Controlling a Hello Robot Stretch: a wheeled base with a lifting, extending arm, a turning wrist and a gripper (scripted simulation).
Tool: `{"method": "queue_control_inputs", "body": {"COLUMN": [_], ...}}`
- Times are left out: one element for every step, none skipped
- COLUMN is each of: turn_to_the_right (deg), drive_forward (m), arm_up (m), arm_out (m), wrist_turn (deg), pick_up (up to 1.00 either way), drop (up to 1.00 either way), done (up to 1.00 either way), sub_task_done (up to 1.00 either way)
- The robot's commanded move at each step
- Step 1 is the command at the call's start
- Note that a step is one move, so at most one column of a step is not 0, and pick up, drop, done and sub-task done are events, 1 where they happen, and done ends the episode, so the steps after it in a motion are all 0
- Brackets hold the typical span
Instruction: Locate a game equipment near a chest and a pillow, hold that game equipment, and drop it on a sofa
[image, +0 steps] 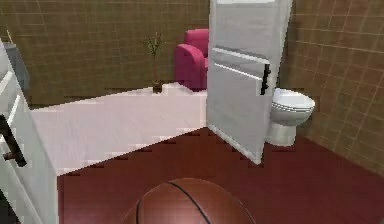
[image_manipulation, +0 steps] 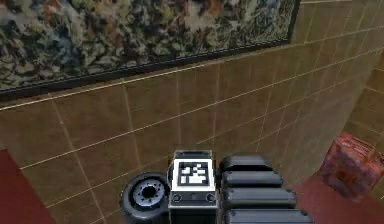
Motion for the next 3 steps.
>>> {"method": "queue_control_inputs", "body": {"turn_to_the_right": [-45.0, -18.0, 0.0], "drive_forward": [0.0, 0.0, 0.5], "arm_up": [0.0, 0.0, 0.0], "arm_out": [0.0, 0.0, 0.0], "wrist_turn": [0.0, 0.0, 0.0], "pick_up": [0.0, 0.0, 0.0], "drop": [0.0, 0.0, 0.0], "done": [0.0, 0.0, 0.0], "sub_task_done": [0.0, 0.0, 0.0]}}
